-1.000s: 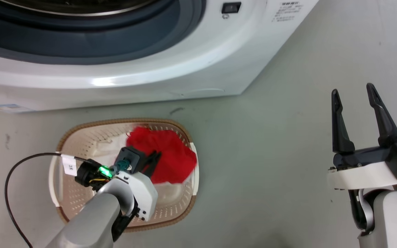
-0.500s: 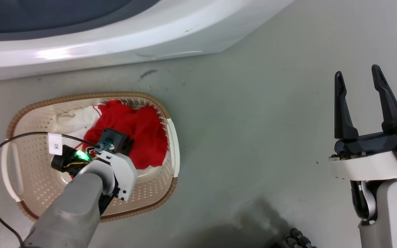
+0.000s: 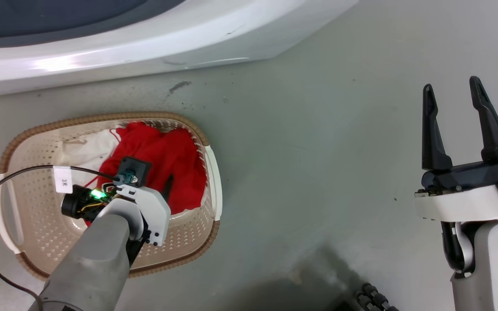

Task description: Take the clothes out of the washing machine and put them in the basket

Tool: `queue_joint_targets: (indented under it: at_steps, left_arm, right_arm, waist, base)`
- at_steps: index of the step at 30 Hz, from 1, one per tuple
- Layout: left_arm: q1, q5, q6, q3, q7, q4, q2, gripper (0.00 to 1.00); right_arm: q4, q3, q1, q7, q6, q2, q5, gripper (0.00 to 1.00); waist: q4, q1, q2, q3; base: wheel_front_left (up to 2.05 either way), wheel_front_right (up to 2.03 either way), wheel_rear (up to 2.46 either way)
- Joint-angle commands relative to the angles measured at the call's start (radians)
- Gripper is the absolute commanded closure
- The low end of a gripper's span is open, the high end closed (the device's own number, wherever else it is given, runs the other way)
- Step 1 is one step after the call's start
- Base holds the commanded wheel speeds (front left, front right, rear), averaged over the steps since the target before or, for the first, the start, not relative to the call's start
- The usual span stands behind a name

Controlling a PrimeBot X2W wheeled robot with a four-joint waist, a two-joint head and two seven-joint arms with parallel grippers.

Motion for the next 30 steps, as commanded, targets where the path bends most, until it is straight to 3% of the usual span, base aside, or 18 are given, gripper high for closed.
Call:
queue_joint_targets:
  at_steps: [1,10,23,30]
  left_arm:
    - [0.001,0.005,0.001,0.002,-0.006,-0.006,-0.008,0.00]
    - [0.074,0.029,0.016,0.072,-0.011,-0.219,-0.021,0.00]
    - [0.325,0.177,0.088,0.308,-0.009,-0.654,0.025,0.00]
    - [0.483,0.256,0.123,0.430,-0.009,-0.837,0.025,0.00]
  right_arm:
    - [0.002,-0.003,-0.013,-0.002,-0.001,0.001,-0.009,0.00]
    - [0.037,-0.035,0.021,-0.002,-0.001,0.000,-0.058,0.00]
    - [0.088,-0.096,0.131,-0.002,-0.001,0.000,-0.098,0.00]
    - [0.102,-0.103,0.200,-0.002,-0.001,0.000,-0.089,0.00]
  waist:
    - [0.017,-0.0001,0.0000,-0.026]
    - [0.107,-0.0001,0.0000,-0.190]
    - [0.229,-0.0001,0.0000,-0.491]
    - [0.260,-0.0001,0.0000,-0.608]
  base:
    - [0.00,0.00,0.00]
    - [0.00,0.00,0.00]
    - [0.00,0.00,0.00]
    - [0.00,0.00,0.00]
